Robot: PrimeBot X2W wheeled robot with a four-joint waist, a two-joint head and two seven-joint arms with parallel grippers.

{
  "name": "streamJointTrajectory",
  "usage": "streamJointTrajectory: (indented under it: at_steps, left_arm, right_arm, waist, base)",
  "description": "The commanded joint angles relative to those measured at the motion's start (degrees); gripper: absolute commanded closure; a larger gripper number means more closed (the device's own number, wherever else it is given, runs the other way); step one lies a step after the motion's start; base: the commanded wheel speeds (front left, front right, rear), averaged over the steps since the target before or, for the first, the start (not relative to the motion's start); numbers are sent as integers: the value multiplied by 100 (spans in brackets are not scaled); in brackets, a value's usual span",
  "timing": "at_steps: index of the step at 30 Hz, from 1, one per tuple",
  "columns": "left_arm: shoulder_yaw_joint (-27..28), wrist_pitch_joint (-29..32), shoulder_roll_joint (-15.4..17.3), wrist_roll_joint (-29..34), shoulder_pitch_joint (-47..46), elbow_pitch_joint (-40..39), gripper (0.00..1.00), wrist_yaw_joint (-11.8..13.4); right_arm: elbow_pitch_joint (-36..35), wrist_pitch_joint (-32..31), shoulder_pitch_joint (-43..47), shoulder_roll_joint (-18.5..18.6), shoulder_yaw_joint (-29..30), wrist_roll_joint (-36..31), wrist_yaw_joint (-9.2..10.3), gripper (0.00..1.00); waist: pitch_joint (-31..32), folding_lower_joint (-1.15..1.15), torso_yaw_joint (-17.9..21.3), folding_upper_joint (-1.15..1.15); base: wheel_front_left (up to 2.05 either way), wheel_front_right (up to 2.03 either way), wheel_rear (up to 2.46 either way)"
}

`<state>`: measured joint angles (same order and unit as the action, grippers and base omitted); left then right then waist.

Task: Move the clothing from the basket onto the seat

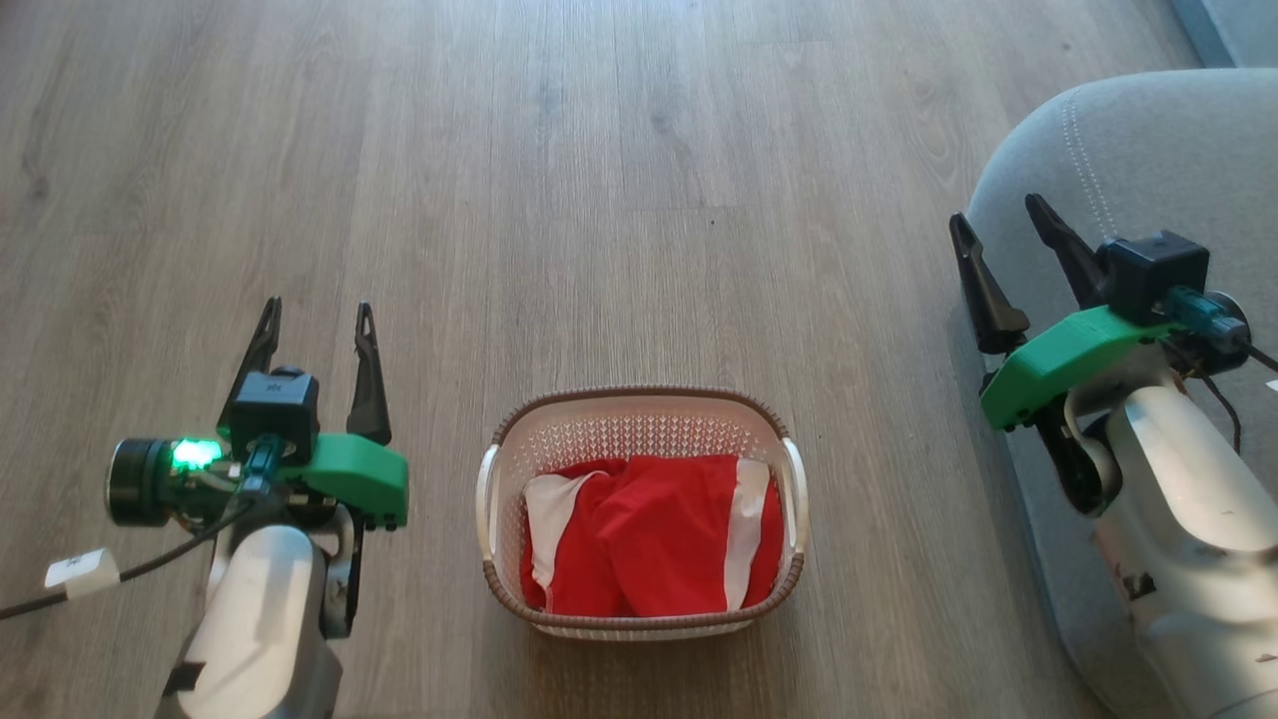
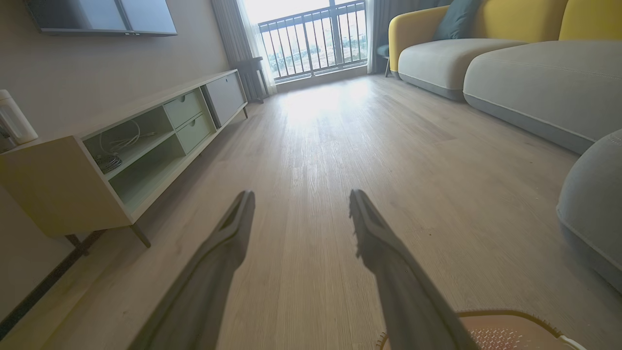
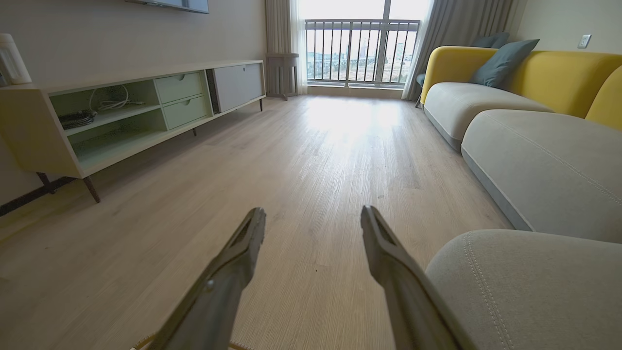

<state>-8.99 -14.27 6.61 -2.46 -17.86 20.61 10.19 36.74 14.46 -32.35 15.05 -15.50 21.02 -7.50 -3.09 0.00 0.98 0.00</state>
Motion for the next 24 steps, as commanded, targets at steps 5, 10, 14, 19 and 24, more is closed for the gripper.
streamJointTrajectory:
  at_steps: [5, 10, 14, 19, 24]
  left_arm:
    - [279, -73, 28, 7, -358, -132, 0, -58]
    - [353, -73, -106, -167, -391, -54, 0, -232]
    - [344, -73, -203, -235, -469, -28, 0, -327]
    - [150, -73, -331, -331, -704, 100, 0, -470]
    - [-450, -73, -369, -663, -1095, 277, 0, -494]
  right_arm:
    - [-210, 53, -200, 55, 25, -51, 1, 0]
    - [-326, 53, -260, 96, 107, -45, 1, 0]
    - [-507, 53, -358, 143, 157, -30, 1, 0]
    - [-1002, 53, -572, 270, 310, -22, 1, 0]
    - [-1551, 53, -859, 414, 468, 30, 1, 0]
  waist:
    - [-53, 0, -4, 0]
    - [-257, 0, -5, 0]
    - [-551, 0, 4, 0]
    - [-1250, 0, 38, 0]
    - [-2150, 0, 126, 0]
  base:
    - [0, 0, 0]
    - [0, 0, 0]
    - [0, 0, 0]
    - [0, 0, 0]
    - [0, 0, 0]
